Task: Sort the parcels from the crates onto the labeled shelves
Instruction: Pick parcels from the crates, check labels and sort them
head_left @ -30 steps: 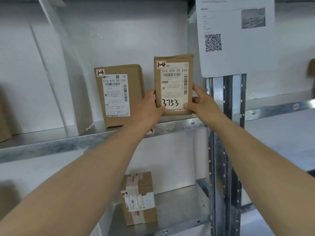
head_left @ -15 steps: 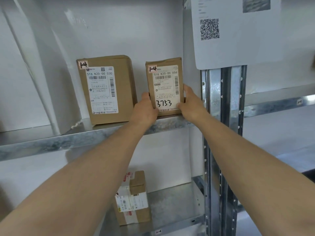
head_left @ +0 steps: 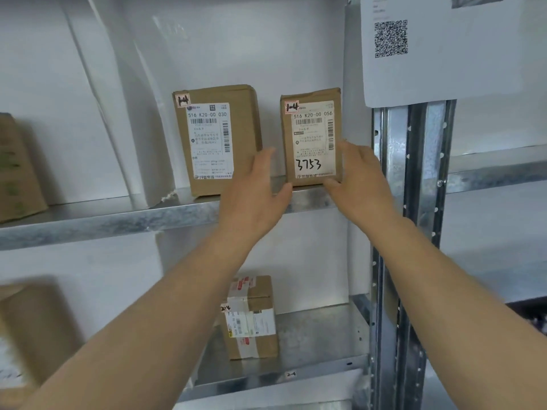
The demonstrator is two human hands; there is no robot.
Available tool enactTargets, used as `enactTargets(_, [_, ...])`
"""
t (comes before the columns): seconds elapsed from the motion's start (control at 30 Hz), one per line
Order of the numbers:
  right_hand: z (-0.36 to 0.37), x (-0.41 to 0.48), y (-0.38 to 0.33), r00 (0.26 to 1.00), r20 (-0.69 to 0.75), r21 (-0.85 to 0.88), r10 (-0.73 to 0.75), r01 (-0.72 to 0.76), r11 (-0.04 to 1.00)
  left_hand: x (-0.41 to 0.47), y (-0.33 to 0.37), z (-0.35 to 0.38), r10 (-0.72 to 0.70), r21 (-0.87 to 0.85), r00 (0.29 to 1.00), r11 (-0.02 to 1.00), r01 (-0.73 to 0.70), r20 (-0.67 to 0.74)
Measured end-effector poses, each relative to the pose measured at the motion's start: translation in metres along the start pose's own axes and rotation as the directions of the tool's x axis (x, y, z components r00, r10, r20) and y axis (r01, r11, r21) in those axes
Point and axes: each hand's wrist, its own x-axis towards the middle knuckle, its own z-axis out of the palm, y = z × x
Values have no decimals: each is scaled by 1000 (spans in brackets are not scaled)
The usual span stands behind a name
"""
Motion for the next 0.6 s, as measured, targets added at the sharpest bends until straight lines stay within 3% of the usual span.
enactTargets(0.1, [8,-26,-18,999,51,-32,-16,18,999,-37,-23,-12,-34,56,999,998,35,-20])
enactTargets(0.3, [54,-73,-62,964,234,-19,-125,133,991,-108,-81,-33,-239,246,971,940,235,-14])
enactTargets(0.6, [135,-149,-135,818,499,22,-288,320,947,-208,-165,-73,-427,339,900,837,429,-83])
